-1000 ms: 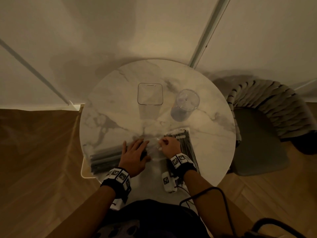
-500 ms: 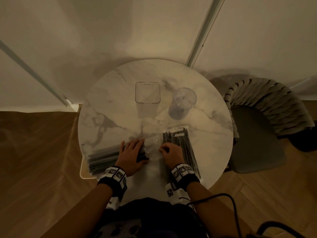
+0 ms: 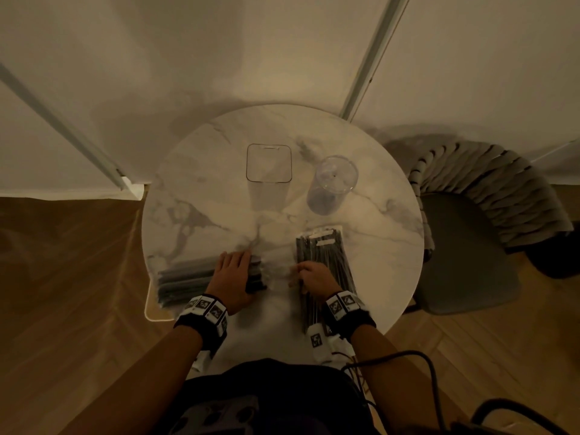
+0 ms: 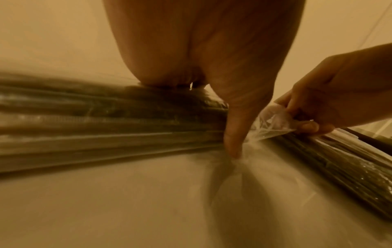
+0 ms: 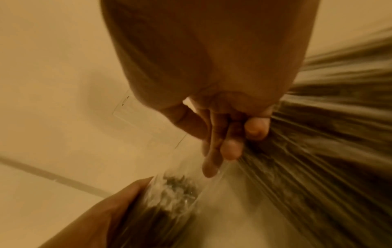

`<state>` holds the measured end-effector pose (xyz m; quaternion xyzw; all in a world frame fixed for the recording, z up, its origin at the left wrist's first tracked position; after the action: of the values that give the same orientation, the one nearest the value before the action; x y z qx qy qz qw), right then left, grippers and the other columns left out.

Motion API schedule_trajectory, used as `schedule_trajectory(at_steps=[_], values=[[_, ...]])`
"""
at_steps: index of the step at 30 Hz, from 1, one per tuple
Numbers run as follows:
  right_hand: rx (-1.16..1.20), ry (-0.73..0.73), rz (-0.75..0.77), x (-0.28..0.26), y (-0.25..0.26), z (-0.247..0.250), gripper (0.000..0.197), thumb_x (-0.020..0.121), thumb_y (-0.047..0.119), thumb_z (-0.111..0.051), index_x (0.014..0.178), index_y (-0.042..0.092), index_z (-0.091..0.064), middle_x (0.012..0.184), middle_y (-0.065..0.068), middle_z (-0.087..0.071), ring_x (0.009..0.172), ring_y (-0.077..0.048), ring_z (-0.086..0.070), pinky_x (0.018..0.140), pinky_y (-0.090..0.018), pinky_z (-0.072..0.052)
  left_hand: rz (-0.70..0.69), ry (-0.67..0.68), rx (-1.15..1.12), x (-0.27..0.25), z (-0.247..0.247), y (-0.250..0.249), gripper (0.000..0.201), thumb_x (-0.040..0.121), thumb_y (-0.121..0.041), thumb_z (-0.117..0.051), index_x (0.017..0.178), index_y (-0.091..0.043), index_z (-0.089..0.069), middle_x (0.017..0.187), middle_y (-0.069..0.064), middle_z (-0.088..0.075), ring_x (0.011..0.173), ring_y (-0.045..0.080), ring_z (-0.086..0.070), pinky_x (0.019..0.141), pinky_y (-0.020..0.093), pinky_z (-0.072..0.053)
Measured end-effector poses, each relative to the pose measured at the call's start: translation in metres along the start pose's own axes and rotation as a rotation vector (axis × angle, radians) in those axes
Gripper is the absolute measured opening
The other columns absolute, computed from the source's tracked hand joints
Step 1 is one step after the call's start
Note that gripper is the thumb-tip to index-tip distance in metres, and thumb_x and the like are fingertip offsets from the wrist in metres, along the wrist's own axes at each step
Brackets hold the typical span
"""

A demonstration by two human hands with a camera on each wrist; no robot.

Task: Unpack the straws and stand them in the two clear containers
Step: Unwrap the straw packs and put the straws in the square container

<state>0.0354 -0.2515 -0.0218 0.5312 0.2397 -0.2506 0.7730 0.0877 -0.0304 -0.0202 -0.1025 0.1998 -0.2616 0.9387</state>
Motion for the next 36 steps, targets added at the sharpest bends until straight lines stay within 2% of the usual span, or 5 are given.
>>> schedule_trajectory(at_steps=[9, 16, 24, 27, 36], values=[[-0.095, -0.022, 0.261, -0.012, 0.002, -0.003, 0.026, 0.090, 0.009, -0.059, 0.074, 0.021, -0.076, 0.084, -0.006, -0.076, 0.080, -0.009, -0.069, 0.078, -0.014, -0.050, 0.082, -0.005, 0.071, -0.006, 0.002, 0.007, 0.094, 0.070, -0.071, -0.060, 0.149, -0.032, -0.027, 0.144, 0.001, -0.041, 0.132, 0.030, -0.039, 0.117, 0.060, -0.011], [-0.110, -0.060, 0.281, -0.007, -0.004, -0.013, 0.041, 0.076, -0.002, -0.046, 0.088, 0.014, -0.081, 0.096, -0.002, -0.078, 0.095, -0.010, -0.070, 0.096, -0.019, -0.051, 0.009, 0.059, 0.051, -0.018, 0.002, 0.014, 0.131, 0.055, -0.089, -0.053, 0.155, -0.015, -0.013, 0.151, 0.009, -0.026, 0.140, 0.034, -0.024, 0.121, 0.053, -0.002], [0.000, 0.042, 0.154, 0.001, -0.004, -0.028, 0.013, 0.087, 0.007, -0.071, 0.098, 0.004, -0.077, 0.067, -0.005, -0.074, 0.056, -0.014, -0.069, 0.053, -0.022, -0.055, 0.051, 0.046, 0.084, -0.029, 0.004, 0.030, 0.098, 0.062, -0.070, -0.063, 0.148, -0.035, -0.030, 0.138, 0.001, -0.045, 0.122, 0.031, -0.042, 0.106, 0.052, -0.027], [0.101, 0.028, 0.126, 0.004, -0.001, -0.039, 0.023, 0.085, 0.017, -0.077, 0.107, 0.010, -0.076, 0.079, -0.018, -0.074, 0.063, -0.031, -0.070, 0.053, -0.029, -0.056, 0.053, 0.034, 0.098, -0.028, 0.003, 0.025, 0.098, 0.062, -0.071, -0.062, 0.148, -0.037, -0.030, 0.138, 0.001, -0.044, 0.122, 0.030, -0.041, 0.106, 0.052, -0.026], [0.091, -0.192, 0.099, 0.005, -0.002, -0.057, 0.027, 0.080, 0.036, -0.080, 0.104, 0.024, -0.078, 0.090, 0.000, -0.077, 0.079, -0.009, -0.070, 0.077, -0.030, -0.061, 0.070, 0.007, 0.124, -0.034, -0.001, 0.011, 0.100, 0.067, -0.084, -0.043, 0.153, -0.041, -0.016, 0.138, 0.006, -0.040, 0.122, 0.035, -0.038, 0.103, 0.057, -0.027]])
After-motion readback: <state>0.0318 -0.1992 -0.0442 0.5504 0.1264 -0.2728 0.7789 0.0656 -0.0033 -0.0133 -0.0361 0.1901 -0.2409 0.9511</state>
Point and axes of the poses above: each hand's wrist, its own x-axis towards the middle knuckle, its own z-axis out of the back of the hand, y = z × x, the point moved 2 cm from there along x, towards the middle knuckle
